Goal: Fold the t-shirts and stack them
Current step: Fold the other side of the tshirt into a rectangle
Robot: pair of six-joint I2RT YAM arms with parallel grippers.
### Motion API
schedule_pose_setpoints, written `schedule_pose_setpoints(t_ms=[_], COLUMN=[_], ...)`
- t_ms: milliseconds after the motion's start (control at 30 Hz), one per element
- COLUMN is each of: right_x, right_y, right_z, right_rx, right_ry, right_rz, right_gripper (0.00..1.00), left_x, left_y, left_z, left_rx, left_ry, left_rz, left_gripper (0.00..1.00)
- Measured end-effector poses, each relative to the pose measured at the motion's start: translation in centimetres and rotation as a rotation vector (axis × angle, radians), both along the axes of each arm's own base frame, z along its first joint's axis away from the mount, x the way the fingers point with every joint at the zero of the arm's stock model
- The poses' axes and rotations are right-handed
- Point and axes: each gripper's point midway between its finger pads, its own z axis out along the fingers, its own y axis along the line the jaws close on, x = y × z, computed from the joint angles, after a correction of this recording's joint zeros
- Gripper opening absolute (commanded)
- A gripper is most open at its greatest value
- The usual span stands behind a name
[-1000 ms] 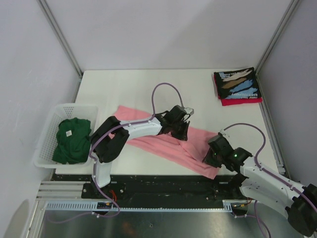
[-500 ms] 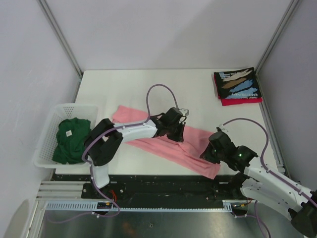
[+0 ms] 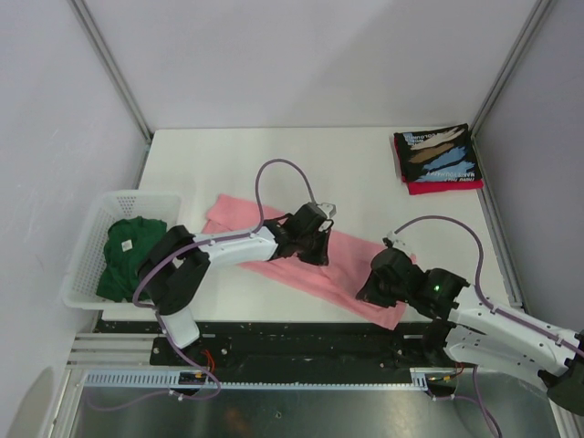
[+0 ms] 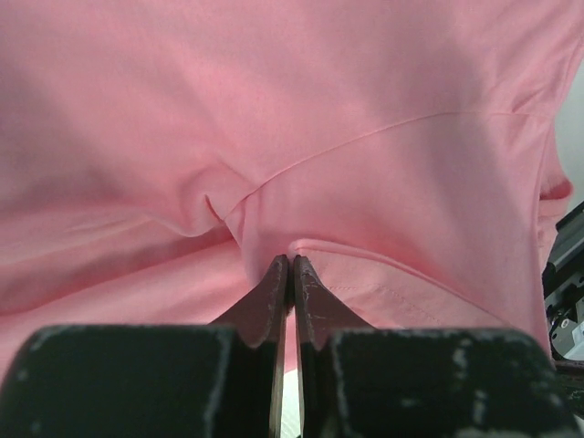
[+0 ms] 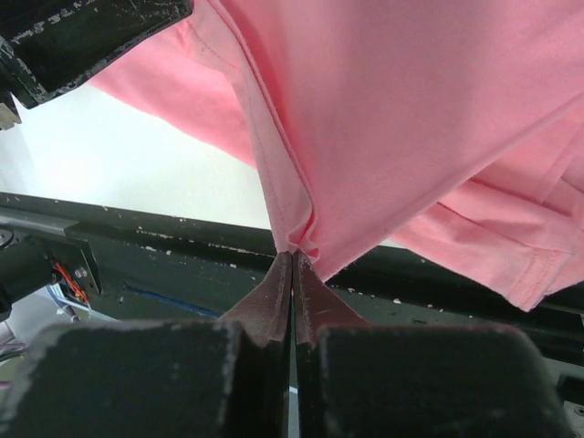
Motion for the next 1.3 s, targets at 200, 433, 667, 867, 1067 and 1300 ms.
schedule_pose_setpoints(t_ms=[200,433,667,867,1067,1300], right_x=[-0.3,-0.4,-0.1,0.5,0.3,0.1], right_y=[0.1,-1.7,-3.7,-4.9,-4.7,-3.0], right_z=[0.0,-0.9,-1.0,-1.3,-2.1,-3.0], right_rx=[-0.011,-0.087,-0.134,-0.168,-0.207,-0.217], right_ry=[0.005,0.014,0.010,0.015,0.038,0.049], right_rz=[-0.002,-0.041,-0.092,-0.121,-0.082,-0.019], right_gripper=[0.01,0.01,0.01,0.01,0.02,0.02], left_x=[-0.6,-0.8,-1.4,-1.7,-1.9,-1.5], left_y=[0.7,0.9,0.5,0.3,1.0,1.9], left_z=[-0.3,-0.6,-0.5,-0.5,-1.0,-1.5], left_rx=[0.007,0.010,0.000,-0.003,0.011,0.045], left_ry=[0.010,0.019,0.032,0.036,0.044,0.021], left_rz=[0.004,0.009,-0.013,-0.020,0.001,0.043], left_gripper=[0.08,0.08,0.09,0.08,0.08,0.08])
